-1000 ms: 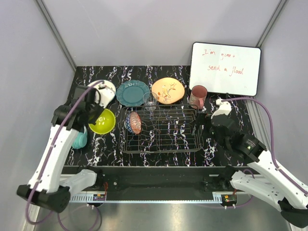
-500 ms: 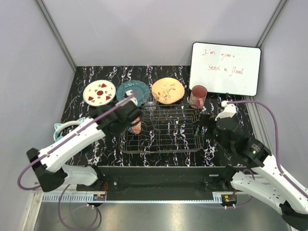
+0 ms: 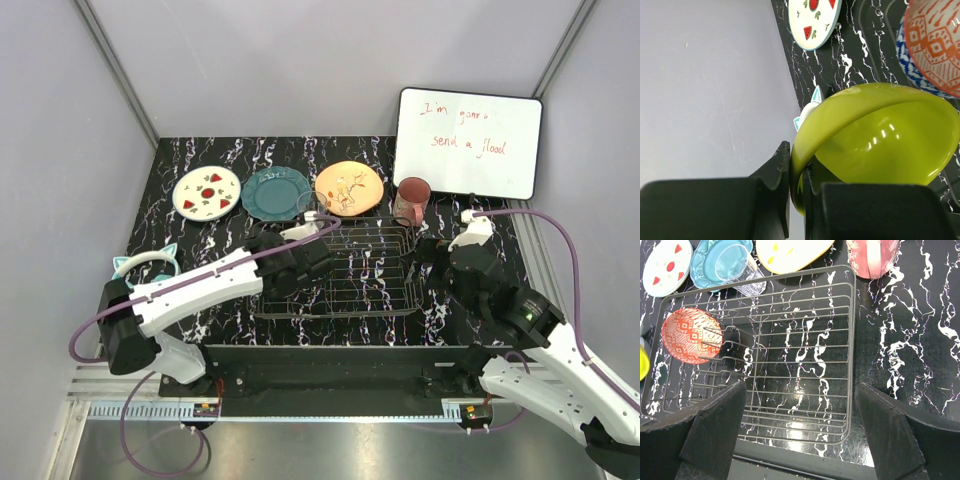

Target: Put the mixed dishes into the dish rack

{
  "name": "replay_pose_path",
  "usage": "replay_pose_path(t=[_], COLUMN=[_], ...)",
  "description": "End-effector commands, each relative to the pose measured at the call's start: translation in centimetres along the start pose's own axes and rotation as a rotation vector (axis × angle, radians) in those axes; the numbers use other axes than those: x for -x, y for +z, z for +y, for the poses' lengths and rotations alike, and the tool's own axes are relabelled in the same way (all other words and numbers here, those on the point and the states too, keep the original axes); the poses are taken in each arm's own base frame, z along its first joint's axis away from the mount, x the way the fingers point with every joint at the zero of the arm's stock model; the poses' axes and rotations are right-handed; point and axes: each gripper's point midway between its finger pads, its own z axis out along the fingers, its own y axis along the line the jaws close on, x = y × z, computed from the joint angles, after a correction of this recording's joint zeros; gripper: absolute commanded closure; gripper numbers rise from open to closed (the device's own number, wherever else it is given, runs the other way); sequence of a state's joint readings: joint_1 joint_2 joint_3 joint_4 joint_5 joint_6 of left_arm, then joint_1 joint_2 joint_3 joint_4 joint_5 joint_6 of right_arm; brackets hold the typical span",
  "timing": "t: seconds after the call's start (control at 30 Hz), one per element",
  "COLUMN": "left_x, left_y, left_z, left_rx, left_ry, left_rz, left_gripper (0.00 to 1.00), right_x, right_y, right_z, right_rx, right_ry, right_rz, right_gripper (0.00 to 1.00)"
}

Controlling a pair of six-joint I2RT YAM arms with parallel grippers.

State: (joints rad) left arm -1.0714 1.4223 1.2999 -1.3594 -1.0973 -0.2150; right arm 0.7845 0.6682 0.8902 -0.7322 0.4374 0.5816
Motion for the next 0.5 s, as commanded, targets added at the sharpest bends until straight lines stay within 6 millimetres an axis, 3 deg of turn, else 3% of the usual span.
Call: replay_pose_path(t=[0.0,0.27,0.47], left_x=[-2.0,-2.1,-2.5], left_y=[-0.6,-0.3,0.2], left_z=[1.0,-2.5,-3.9], left_rx=[0.024,0.014,0.009], left_ry=[0.170,0.361,0.455], left_rz=[0.080,0.107,0.149], left_gripper=[1.00,1.00,1.00], right_x=[1.8,1.8,2.4], right_y=[-0.7,-1.2,-2.3], right_z=[0.0,-0.5,-1.0], right_rx=[-0.014,-0.014,-0.012], right_ry=[0.019,0.034,0.044], right_rz=[-0.055,-0.069,-0.095], right_gripper=[0.00,0.00,0.00])
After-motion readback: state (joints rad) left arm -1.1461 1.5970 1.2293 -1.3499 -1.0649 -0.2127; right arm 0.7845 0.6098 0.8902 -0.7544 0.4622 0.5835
